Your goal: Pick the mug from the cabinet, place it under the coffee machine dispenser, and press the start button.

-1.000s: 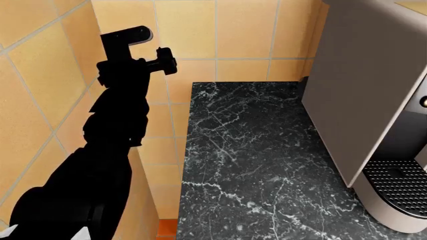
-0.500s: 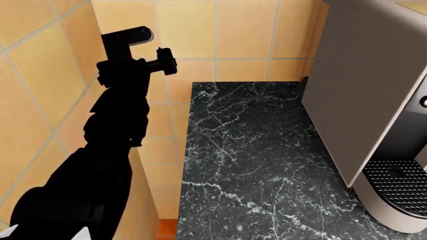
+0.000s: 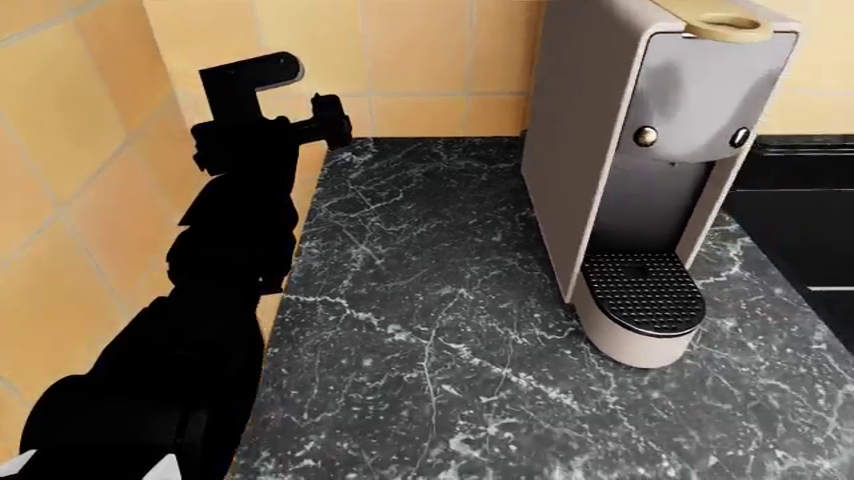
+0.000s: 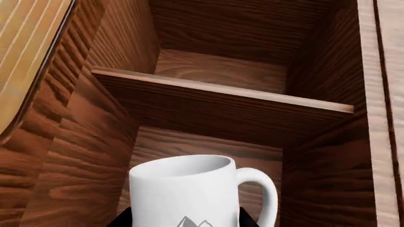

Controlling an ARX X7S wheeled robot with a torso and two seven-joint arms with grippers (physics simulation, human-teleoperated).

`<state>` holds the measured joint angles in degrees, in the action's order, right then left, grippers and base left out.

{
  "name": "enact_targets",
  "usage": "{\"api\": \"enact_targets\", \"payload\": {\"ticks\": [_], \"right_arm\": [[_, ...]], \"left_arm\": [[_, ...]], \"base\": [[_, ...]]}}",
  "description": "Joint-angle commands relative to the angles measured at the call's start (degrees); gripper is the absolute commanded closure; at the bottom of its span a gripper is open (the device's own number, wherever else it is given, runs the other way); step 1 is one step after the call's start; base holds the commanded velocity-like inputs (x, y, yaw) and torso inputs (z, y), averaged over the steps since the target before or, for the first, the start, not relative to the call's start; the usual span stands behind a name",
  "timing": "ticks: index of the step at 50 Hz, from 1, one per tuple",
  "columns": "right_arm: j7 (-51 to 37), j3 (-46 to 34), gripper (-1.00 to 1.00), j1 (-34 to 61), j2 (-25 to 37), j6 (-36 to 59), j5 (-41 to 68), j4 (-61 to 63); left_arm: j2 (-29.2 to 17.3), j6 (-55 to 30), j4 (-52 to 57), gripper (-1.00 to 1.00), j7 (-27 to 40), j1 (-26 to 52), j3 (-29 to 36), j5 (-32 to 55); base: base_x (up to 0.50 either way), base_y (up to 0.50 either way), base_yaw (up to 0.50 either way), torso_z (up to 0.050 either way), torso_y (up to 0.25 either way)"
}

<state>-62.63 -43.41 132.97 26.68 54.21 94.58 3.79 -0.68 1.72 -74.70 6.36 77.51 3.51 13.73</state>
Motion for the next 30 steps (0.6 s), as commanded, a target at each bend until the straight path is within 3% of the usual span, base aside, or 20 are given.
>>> {"api": "enact_targets", "payload": {"ticks": [1, 17, 30], "right_arm": [[0.16, 2.10, 1.00, -0.50, -0.71, 2.51, -0.24, 1.23], [0.28, 2.70, 1.00, -3.68, -0.01, 2.91, 0.02, 4.51], [-1.92, 4.26, 1.00, -10.15, 2.30, 0.97, 3.50, 11.83]], "left_arm": [[-0.07, 0.49, 0.00, -1.00, -0.36, -0.01, -0.56, 0.78], [-0.07, 0.41, 0.02, -1.00, -0.19, -0.07, -0.27, 0.52], [-0.08, 0.28, 0.32, -1.00, -0.25, -0.20, 0.28, 0.72]], "base": [[-0.50, -0.42, 0.00, 0.000, 0.000], [-0.47, -0.47, 0.00, 0.000, 0.000], [-0.01, -0.08, 0.00, 0.000, 0.000]]}}
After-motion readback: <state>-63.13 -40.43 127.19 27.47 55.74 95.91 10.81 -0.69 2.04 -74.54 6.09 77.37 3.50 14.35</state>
